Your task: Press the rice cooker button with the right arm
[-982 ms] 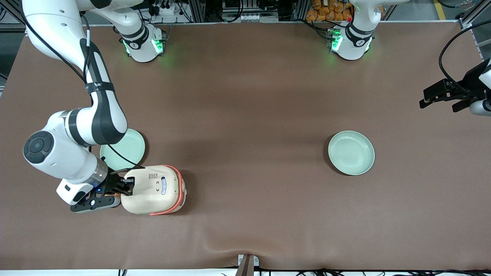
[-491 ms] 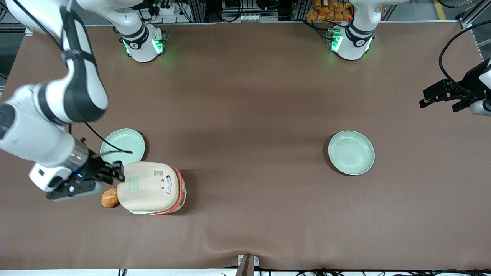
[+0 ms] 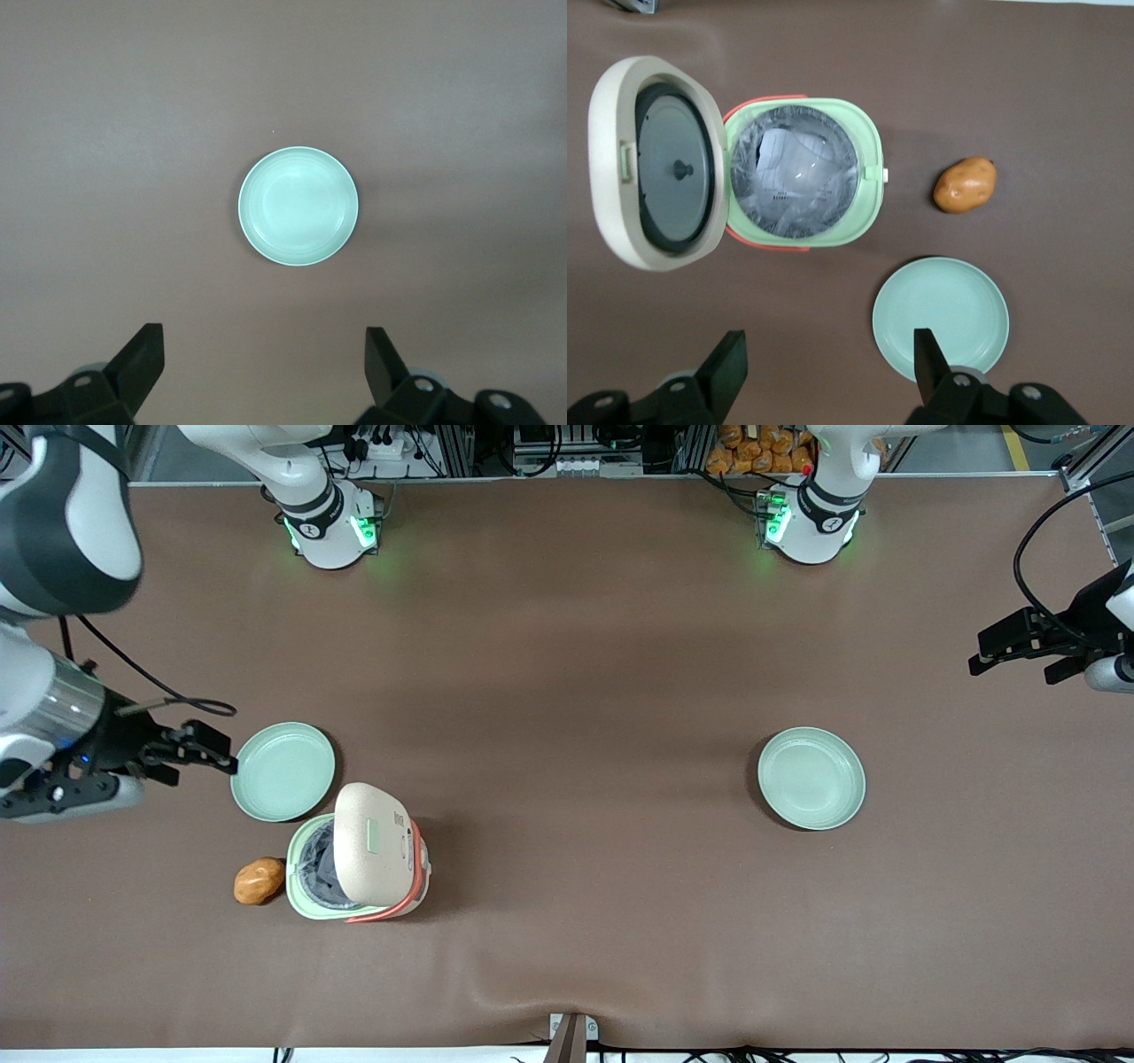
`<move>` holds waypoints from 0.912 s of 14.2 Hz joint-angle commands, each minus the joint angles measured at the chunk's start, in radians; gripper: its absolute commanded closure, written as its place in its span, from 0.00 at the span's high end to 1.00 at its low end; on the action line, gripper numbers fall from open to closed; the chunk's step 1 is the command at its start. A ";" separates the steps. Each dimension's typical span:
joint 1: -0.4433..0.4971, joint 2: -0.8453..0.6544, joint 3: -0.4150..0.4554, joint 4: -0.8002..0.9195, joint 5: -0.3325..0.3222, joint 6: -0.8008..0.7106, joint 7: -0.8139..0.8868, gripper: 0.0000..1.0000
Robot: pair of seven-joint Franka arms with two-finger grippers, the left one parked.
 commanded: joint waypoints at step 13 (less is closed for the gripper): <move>-0.090 -0.282 0.019 -0.028 -0.169 -0.368 0.003 1.00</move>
